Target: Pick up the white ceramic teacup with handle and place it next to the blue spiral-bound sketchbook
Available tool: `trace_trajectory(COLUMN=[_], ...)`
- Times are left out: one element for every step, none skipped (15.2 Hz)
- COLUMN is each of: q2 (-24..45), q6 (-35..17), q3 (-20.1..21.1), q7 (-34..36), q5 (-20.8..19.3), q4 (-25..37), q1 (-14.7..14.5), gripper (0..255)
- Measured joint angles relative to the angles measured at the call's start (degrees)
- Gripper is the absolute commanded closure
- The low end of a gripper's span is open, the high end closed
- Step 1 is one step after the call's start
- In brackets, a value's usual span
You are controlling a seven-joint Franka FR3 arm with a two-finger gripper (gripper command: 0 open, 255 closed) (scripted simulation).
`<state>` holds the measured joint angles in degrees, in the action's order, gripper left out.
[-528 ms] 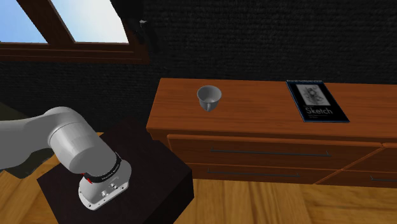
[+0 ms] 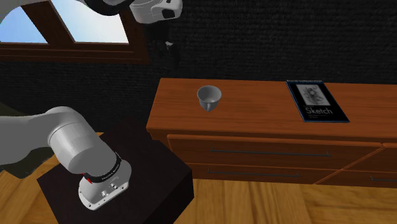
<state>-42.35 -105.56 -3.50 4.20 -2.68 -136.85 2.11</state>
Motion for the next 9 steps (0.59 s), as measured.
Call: trace_trajectory(q2=[0.85, 2.29, 3.73, 5.27, 6.51, 7.17, 8.41, 10.58, 12.89], q6=[-1.42, -2.96, -4.86, -6.59, -8.37, -9.88, -11.38, -13.34, -14.86], q3=[-1.15, -2.29, -3.50, -4.49, -5.54, -6.63, -7.79, -9.01, -10.13], q7=[-0.95, -1.89, -2.93, -3.76, -4.69, -5.72, -6.85, -8.02, -9.16], q5=[0.10, 0.27, 0.47, 0.81, 1.15, 1.48, 1.89, 2.51, 3.28], q4=[-0.55, -0.65, -1.17, -1.39, -1.99, -2.93, -3.27, -3.19, -2.52], q1=[0.15, 0.23, 0.32, 0.28, 0.28, 0.36, 0.34, 0.14, -0.17], gripper=[0, 0, 0, 0, 0, 0, 0, 0, 0])
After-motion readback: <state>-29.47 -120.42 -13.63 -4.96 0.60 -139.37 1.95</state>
